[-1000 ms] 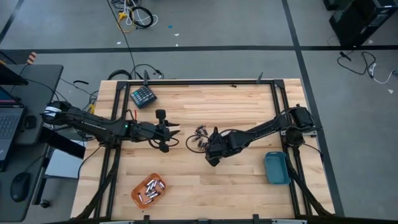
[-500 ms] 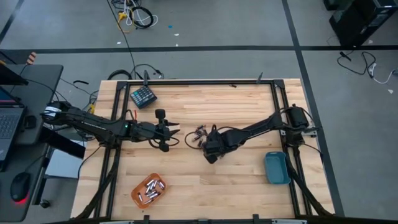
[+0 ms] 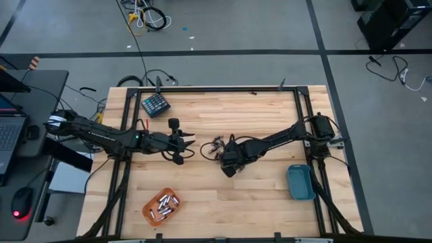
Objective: Sort batteries
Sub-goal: Put the black battery into the blue bin
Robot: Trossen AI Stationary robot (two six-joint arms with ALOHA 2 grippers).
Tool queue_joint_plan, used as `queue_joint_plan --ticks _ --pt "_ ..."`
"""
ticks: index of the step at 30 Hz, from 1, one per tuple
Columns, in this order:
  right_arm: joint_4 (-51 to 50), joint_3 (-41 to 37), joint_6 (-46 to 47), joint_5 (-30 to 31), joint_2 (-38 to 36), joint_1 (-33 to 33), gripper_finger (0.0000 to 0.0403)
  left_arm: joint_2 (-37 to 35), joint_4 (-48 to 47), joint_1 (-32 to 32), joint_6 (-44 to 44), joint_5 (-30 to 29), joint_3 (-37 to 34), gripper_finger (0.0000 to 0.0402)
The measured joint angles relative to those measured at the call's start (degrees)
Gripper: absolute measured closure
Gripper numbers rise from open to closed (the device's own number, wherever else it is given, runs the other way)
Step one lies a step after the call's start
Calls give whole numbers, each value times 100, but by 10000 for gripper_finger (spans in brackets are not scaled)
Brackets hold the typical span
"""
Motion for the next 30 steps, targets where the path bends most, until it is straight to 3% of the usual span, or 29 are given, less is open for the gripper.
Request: queue_joint_plan --ticks 30 --pt "90 22 -293 -142 319 -121 253 0 40 -1 4 -2 0 282"
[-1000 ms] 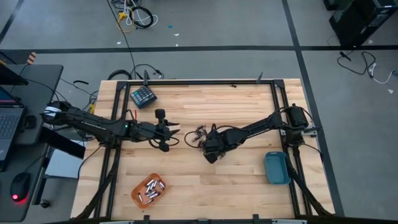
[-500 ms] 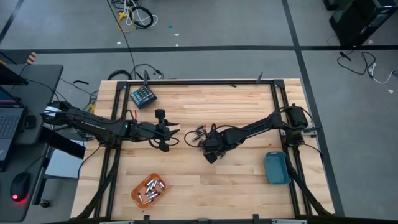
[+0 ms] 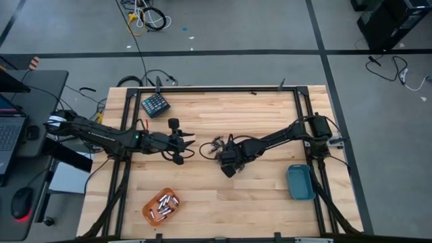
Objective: Sort batteries
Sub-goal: Put the black battery into the blue bin
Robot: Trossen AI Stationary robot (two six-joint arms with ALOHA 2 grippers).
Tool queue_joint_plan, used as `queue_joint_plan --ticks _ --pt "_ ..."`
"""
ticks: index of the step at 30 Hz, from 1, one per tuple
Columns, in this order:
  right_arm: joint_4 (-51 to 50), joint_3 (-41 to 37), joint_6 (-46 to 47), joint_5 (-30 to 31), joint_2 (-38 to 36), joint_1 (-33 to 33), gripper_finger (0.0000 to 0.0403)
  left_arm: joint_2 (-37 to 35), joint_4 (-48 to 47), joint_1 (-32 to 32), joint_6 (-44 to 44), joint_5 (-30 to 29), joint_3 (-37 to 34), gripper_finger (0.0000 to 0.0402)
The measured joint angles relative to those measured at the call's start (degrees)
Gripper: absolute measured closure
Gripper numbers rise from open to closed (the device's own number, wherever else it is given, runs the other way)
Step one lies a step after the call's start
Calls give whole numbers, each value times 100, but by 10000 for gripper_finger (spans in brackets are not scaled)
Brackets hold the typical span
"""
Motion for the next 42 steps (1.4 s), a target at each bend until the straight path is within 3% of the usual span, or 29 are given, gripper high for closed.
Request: queue_joint_plan --ticks 14,22,25,33,37,42 --pt "190 -17 -229 96 17 -134 399 0 16 0 7 0 0 282" --pt "172 -24 -403 110 -130 -281 402 0 -1 0 0 2 0 282" --pt "113 -54 -530 426 -288 -310 402 -2 -6 0 0 0 0 282" --pt "259 -39 -1689 290 -727 -11 400 -2 -27 0 -19 2 0 282" --pt "473 -24 -1891 73 -799 298 377 -1 -81 0 -45 2 0 282" --pt "578 -26 -1520 -5 -656 620 313 -2 -82 0 -48 2 0 282"
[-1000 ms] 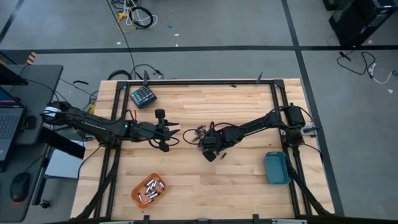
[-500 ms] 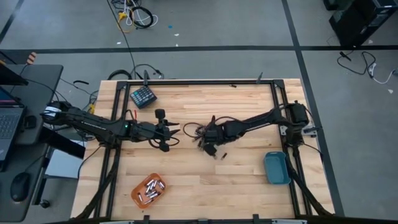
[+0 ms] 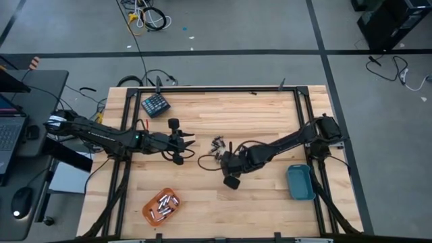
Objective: Sort batteries
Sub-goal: Put the black battery into the blue bin
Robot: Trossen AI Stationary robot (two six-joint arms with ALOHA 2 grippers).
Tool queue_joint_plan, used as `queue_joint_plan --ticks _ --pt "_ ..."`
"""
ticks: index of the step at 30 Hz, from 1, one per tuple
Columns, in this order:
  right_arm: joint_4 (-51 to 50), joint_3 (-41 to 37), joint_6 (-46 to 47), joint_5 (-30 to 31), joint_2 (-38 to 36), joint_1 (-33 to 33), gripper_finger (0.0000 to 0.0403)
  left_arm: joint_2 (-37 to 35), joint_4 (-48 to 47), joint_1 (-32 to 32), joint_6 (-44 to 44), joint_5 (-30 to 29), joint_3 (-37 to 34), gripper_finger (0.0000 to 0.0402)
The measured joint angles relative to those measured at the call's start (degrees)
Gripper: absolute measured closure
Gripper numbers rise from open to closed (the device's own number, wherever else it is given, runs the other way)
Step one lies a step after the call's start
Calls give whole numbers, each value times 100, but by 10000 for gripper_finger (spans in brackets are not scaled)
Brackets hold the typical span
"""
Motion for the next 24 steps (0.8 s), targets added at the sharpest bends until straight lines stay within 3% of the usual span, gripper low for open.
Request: queue_joint_plan --ticks 7,13,18,24 --pt "41 7 495 424 237 126 230 0 -25 0 7 7 2 282" --pt "45 9 519 353 587 35 206 0 -34 0 -26 31 4 282" --pt "69 28 435 224 664 -30 231 0 -39 0 -109 33 4 282" --pt "74 19 324 159 671 -124 316 0 -28 0 -111 34 4 282"
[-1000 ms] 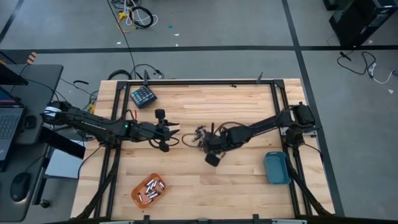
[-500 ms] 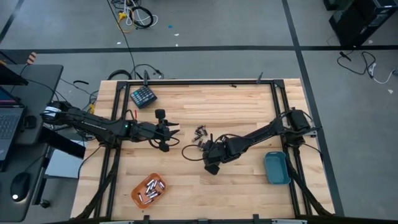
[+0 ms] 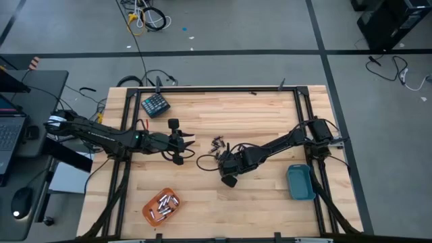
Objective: Sort batteries
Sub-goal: Put the black battery into the blue bin
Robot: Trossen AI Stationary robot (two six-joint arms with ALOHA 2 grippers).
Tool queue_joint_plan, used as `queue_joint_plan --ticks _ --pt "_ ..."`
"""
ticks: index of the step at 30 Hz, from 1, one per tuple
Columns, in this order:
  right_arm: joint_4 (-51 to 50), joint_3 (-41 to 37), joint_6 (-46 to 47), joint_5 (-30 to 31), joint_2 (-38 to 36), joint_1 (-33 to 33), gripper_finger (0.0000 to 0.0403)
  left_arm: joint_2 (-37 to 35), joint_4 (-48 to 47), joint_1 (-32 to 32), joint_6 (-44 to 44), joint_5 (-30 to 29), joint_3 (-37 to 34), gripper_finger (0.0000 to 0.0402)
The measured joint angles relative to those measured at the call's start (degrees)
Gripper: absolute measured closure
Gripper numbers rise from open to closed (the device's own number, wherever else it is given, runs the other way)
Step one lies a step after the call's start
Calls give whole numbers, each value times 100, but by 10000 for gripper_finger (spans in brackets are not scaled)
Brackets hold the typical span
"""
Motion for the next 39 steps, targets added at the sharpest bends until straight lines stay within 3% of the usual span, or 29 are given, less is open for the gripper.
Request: queue_joint_plan --ticks 4,13,21,26,31,39 --pt "56 -4 -158 27 7 -33 378 2 12 0 0 1 0 282" --pt "20 33 -120 121 -136 -67 378 2 6 0 0 8 0 282" --pt "-1642 464 474 435 -1238 -45 378 2 3 0 0 10 0 282" --pt "-3012 459 1435 442 -2161 341 378 2 3 -1 0 10 0 282" --pt "-3810 98 3324 577 -2959 1015 378 2 1 0 2 10 0 282" --pt "-4569 -592 6041 54 -3417 2197 378 2 1 0 33 10 -2 282"
